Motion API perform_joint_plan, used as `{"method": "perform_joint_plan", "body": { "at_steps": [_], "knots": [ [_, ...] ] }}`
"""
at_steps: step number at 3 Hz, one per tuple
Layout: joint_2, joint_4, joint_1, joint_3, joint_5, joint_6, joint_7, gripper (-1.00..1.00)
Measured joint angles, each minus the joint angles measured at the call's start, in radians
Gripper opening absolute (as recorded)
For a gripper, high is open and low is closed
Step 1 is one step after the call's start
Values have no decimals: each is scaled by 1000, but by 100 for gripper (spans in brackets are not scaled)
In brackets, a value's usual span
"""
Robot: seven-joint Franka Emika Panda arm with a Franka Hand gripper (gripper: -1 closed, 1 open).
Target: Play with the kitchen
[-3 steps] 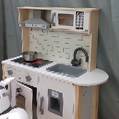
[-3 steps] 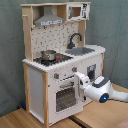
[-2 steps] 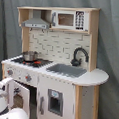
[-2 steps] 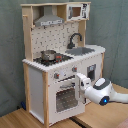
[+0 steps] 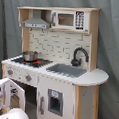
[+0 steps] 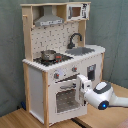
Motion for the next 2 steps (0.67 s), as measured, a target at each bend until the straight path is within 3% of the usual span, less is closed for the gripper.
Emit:
{"method": "perform_joint_plan", "body": {
  "at_steps": [2],
  "knots": [
    [18, 70, 30, 23, 76, -180, -44, -100]
  ]
}}
